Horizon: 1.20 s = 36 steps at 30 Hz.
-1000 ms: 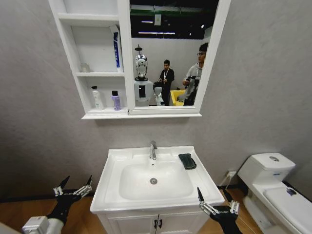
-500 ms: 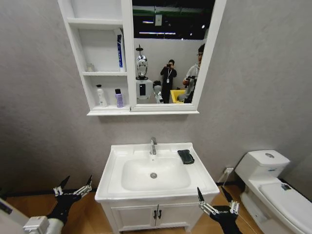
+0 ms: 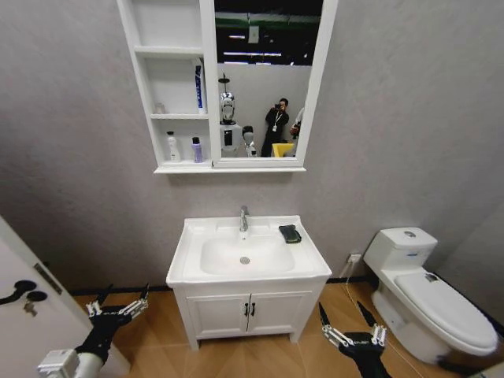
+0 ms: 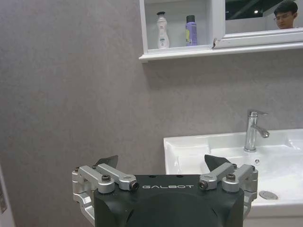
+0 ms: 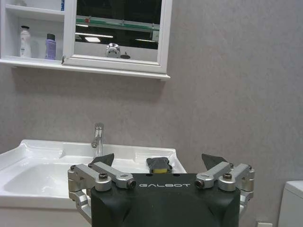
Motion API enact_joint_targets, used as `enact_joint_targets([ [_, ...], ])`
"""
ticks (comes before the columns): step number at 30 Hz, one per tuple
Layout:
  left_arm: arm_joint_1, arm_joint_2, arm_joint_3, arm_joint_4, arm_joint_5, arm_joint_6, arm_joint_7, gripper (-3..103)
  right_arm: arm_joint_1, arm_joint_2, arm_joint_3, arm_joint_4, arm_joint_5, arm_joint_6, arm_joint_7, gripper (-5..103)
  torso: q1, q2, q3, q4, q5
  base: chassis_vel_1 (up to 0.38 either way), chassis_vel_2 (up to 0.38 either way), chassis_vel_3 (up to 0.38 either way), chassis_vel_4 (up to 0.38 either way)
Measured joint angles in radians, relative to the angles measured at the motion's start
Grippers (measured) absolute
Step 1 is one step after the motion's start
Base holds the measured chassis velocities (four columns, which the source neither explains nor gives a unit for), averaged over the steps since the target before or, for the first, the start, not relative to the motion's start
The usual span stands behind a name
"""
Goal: Move facial cleanser and shampoo from washbasin to cabinet, then wipe washbasin with towel.
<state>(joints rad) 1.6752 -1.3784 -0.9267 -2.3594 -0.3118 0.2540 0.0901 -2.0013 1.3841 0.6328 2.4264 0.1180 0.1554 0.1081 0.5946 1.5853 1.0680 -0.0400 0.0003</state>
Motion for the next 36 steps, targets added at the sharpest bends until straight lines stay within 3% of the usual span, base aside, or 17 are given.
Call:
enact_joint_targets([
  [1,0.0,0.0,0.0,0.0,0.0,0.0,0.0,100,0.0,0.0,0.0,0.0,0.0,0.0,0.0,100,0.0,0.0,0.0,-0.0002,-0.0016,0.341,-0.406,-0.349,0.372],
  [6,0.0,0.0,0.0,0.0,0.0,0.0,0.0,100,0.0,0.0,0.0,0.0,0.0,0.0,0.0,100,0.0,0.0,0.0,0.0001,0.0007,0.359,-0.367,-0.359,0.37],
  [7,0.0,0.0,0.0,0.0,0.0,0.0,0.0,100,0.0,0.0,0.0,0.0,0.0,0.0,0.0,100,0.0,0.0,0.0,-0.0005,-0.002,0.367,-0.379,-0.352,0.365],
  [8,0.0,0.0,0.0,0.0,0.0,0.0,0.0,100,0.0,0.0,0.0,0.0,0.0,0.0,0.0,100,-0.001,0.0,0.0,0.0003,0.0001,0.373,-0.379,-0.346,0.331],
  [10,0.0,0.0,0.0,0.0,0.0,0.0,0.0,100,0.0,0.0,0.0,0.0,0.0,0.0,0.0,100,0.0,0.0,0.0,0.0002,0.0008,0.365,-0.355,-0.346,0.361],
  [12,0.0,0.0,0.0,0.0,0.0,0.0,0.0,100,0.0,0.0,0.0,0.0,0.0,0.0,0.0,100,0.0,0.0,0.0,-0.0007,-0.0023,0.333,-0.382,-0.353,0.37],
  [13,0.0,0.0,0.0,0.0,0.0,0.0,0.0,100,0.0,0.0,0.0,0.0,0.0,0.0,0.0,100,0.0,0.0,0.0,0.0004,0.0001,0.367,-0.318,-0.348,0.38],
  [15,0.0,0.0,0.0,0.0,0.0,0.0,0.0,100,0.0,0.0,0.0,0.0,0.0,0.0,0.0,100,0.0,0.0,0.0,0.0002,0.001,0.367,-0.324,-0.353,0.347],
  [16,0.0,0.0,0.0,0.0,0.0,0.0,0.0,100,0.0,0.0,0.0,0.0,0.0,0.0,0.0,100,0.0,0.0,0.0,0.0002,0.0006,0.345,-0.33,-0.358,0.38],
  [17,0.0,0.0,0.0,0.0,0.0,0.0,0.0,100,0.0,0.0,0.0,0.0,0.0,0.0,0.0,100,0.0,0.0,0.0,-0.0006,-0.0025,0.344,-0.376,-0.345,0.38],
  [18,0.0,0.0,0.0,0.0,0.0,0.0,0.0,100,0.0,0.0,0.0,0.0,0.0,0.0,0.0,100,0.0,0.0,0.0,-0.0006,-0.0025,0.344,-0.376,-0.345,0.38],
  [20,0.0,0.0,0.0,0.0,0.0,0.0,0.0,100,0.0,0.0,0.0,0.0,0.0,0.0,0.0,100,0.0,0.0,0.0,0.0006,0.0013,0.352,-0.354,-0.359,0.339],
  [23,0.0,0.0,0.0,0.0,0.0,0.0,0.0,100,0.0,0.0,0.0,0.0,0.0,0.0,0.0,100,0.0,0.0,0.0,-0.0002,-0.0013,0.302,-0.353,-0.287,0.329],
  [24,0.0,0.0,0.0,0.0,0.0,0.0,0.0,100,0.0,0.0,0.0,0.0,0.0,0.0,0.0,100,-0.001,0.0,0.0,0.0,-0.0022,0.236,-0.244,-0.261,0.329],
  [25,0.0,0.0,-0.001,0.0,0.0,0.0,0.0,100,0.0,0.0,0.0,0.0,0.0,0.0,0.0,100,-0.001,0.001,0.0,0.0004,0.0006,0.236,-0.244,-0.215,0.215],
  [30,0.0,0.0,0.0,0.0,0.0,0.0,0.0,100,0.0,0.0,0.0,0.0,0.0,0.0,0.0,100,-0.001,0.001,0.0,-0.0008,-0.0004,0.081,-0.079,-0.144,0.107],
  [36,0.0,0.0,0.0,0.0,0.0,0.0,0.0,100,0.0,0.0,0.0,0.0,0.0,0.0,0.0,100,0.001,0.0,0.0,0.0001,-0.0003,-0.057,0.018,0.046,-0.019],
])
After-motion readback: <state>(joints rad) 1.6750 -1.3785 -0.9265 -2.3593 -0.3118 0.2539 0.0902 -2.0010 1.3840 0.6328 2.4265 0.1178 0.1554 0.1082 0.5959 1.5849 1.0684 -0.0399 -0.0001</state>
